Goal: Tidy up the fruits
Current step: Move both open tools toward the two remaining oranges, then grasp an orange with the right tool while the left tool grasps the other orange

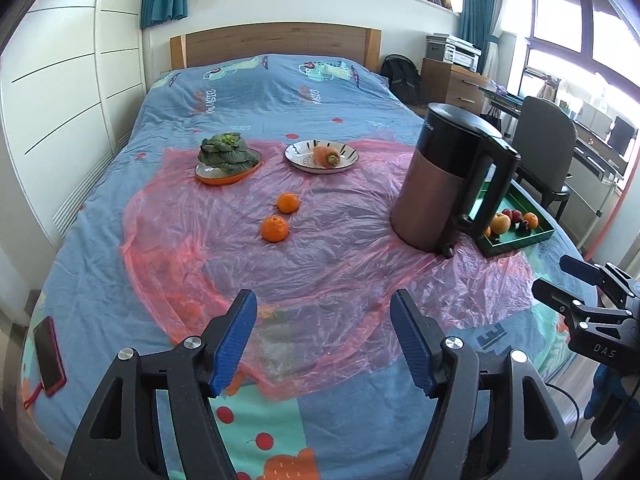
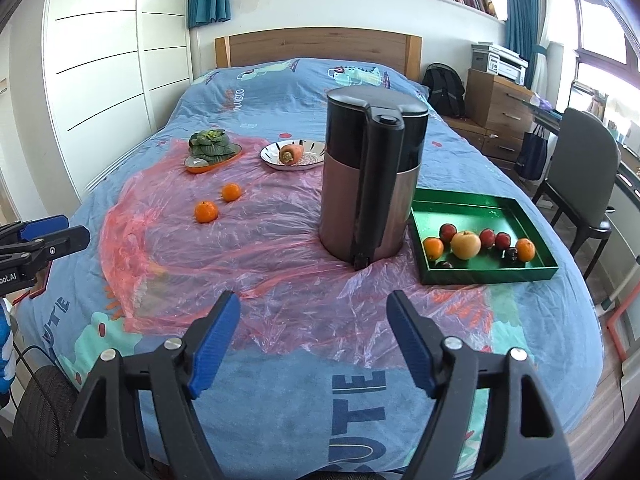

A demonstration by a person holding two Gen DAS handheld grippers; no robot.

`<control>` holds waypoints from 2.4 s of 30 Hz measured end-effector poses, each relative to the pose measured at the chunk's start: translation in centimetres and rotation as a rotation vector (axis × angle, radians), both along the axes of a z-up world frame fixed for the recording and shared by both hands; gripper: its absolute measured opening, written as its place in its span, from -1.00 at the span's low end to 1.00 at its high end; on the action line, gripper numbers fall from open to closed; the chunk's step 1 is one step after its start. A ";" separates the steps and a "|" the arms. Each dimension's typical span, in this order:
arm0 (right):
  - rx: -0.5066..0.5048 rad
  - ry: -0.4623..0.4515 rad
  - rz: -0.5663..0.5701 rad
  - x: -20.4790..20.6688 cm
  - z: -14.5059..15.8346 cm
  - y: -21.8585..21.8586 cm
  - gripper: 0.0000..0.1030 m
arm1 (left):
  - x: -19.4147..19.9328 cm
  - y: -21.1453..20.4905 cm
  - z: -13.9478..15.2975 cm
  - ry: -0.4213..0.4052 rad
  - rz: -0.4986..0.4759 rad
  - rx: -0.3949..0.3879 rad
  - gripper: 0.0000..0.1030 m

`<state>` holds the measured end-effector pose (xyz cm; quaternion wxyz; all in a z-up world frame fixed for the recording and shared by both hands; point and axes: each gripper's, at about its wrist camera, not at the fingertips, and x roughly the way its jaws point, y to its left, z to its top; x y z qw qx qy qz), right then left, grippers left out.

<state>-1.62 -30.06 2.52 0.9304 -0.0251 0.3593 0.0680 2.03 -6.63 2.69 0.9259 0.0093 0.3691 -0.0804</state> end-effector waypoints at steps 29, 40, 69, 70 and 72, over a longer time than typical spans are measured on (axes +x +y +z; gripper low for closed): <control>0.018 0.094 0.236 18.6 -6.0 11.8 1.00 | 14.3 4.8 -9.4 0.167 0.043 -0.005 0.23; -0.024 0.175 0.307 30.7 -11.6 16.3 1.00 | 23.4 3.7 -14.0 0.200 -0.011 0.026 0.23; 0.106 0.264 0.378 37.4 -17.7 19.3 -0.16 | 26.9 4.2 -17.7 0.219 -0.060 -0.019 -0.26; 0.123 0.264 0.376 37.5 -17.6 19.1 -0.16 | 26.8 4.2 -17.6 0.216 -0.058 -0.021 -0.26; 0.153 0.258 0.371 37.4 -17.2 18.6 -0.16 | 26.5 4.3 -17.4 0.211 -0.053 -0.027 -0.26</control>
